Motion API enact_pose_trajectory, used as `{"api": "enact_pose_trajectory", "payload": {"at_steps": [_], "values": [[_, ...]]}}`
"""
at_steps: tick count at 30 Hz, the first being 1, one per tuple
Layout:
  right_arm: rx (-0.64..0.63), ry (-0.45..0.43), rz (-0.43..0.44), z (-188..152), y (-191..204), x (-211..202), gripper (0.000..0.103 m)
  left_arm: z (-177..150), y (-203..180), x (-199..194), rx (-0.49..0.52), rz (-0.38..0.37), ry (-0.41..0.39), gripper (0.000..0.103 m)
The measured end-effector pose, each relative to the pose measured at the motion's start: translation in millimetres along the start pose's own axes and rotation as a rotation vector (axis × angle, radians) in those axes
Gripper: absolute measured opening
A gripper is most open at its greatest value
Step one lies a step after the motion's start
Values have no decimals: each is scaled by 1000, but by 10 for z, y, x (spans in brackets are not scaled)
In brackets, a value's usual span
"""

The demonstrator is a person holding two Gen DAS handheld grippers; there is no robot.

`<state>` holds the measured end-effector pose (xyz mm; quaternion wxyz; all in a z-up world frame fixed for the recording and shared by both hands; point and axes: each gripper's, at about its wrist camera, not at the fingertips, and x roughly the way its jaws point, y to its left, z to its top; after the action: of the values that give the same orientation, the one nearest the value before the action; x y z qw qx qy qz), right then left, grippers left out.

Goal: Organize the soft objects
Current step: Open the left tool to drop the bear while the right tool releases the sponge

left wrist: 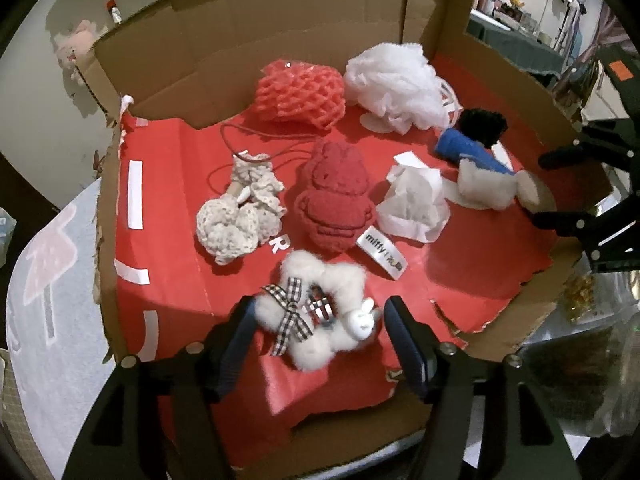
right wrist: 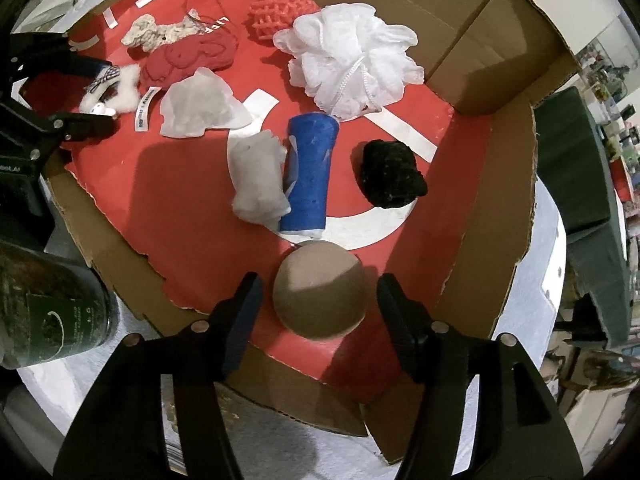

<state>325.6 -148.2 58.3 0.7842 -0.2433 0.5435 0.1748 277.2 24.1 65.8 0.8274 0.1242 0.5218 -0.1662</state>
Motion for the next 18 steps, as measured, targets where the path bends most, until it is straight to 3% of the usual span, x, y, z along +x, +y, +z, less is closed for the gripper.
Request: {"api": "enact_pose_trajectory", "payload": {"at_steps": [3,7,9,12,18], "values": [[39,-20,7,-19,-23,-76,59,-22,-8,-169,-17,-14,-43,79],[122,-84,36,-48,-88,-282,71,-63,-42,-363,-44,-18,-102,87],[166,-119,43,-50,-112,-373,72,-87,-43,-452,-70,-13,-125,91],[255,-162,49,-95,-134,-494,78,-113,-38,-547,-124,6,-155,94],[418,-197,76,-170,-194,-522,78,-176,-28,-576,-191,38,-179,97]]}}
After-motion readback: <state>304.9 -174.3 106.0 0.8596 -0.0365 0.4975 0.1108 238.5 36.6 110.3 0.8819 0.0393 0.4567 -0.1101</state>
